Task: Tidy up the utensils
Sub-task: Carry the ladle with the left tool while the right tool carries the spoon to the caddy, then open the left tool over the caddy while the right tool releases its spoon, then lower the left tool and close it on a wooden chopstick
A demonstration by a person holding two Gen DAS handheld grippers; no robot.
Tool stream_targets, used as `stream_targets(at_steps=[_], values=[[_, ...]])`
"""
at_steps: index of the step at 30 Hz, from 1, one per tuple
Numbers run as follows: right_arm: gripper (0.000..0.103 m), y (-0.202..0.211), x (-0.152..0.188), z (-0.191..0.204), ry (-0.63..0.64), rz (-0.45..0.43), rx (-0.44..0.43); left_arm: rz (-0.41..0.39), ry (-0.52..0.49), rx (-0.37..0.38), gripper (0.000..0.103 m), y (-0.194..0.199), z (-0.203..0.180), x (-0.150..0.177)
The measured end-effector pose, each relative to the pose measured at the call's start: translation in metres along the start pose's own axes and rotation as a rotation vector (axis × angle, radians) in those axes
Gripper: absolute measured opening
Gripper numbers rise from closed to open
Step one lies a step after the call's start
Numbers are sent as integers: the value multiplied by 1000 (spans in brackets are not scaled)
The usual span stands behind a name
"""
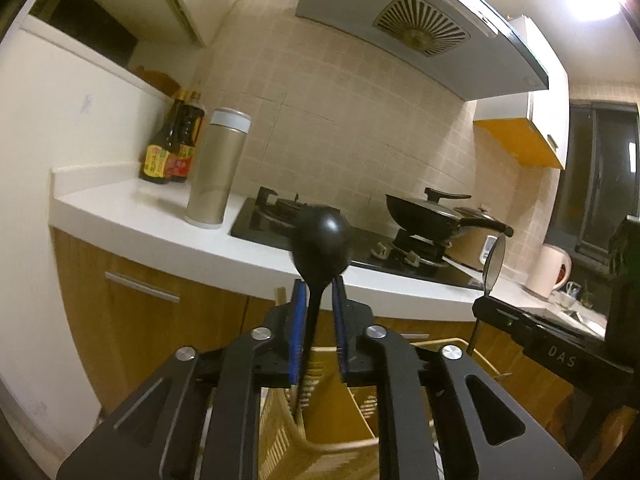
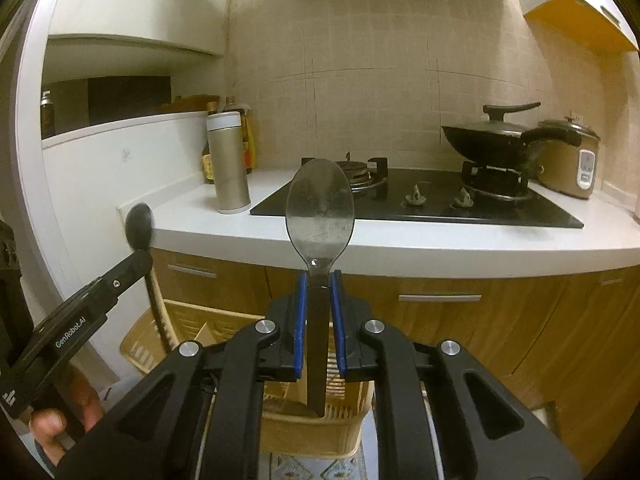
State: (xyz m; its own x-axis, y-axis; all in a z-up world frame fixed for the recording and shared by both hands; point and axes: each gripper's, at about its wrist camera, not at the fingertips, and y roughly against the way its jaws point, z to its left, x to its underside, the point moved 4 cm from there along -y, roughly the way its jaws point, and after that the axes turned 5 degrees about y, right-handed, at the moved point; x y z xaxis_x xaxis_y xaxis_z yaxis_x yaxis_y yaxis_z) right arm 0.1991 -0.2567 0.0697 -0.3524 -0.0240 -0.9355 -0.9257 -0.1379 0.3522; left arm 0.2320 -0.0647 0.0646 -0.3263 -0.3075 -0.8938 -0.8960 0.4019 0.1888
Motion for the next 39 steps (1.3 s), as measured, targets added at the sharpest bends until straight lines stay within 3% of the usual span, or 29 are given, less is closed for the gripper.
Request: stream_targets(at_steps=[4,7,17,24,27,30,39], values=[[21,12,0,-2,-21,10,-22,1,26,15,29,17,5,-5],[29,24,1,-2,-31,18,-28,13,26,22,31,32,7,-8],[30,75,-5,11,-27,56,-17,7,20,19,31,104,4,-32],[29,108,10,29,20,159,-15,94,-58,89,31,145,-20,-38],[29,116,28,33,12,244,-21,197,-79,104,31,154,-25,-24],[29,118,54,37,-24,374,-71,415,-6,191,31,153,-19,11],[29,98,126,36,-148,634,-163,748,-103,128,31,146,-3,103]])
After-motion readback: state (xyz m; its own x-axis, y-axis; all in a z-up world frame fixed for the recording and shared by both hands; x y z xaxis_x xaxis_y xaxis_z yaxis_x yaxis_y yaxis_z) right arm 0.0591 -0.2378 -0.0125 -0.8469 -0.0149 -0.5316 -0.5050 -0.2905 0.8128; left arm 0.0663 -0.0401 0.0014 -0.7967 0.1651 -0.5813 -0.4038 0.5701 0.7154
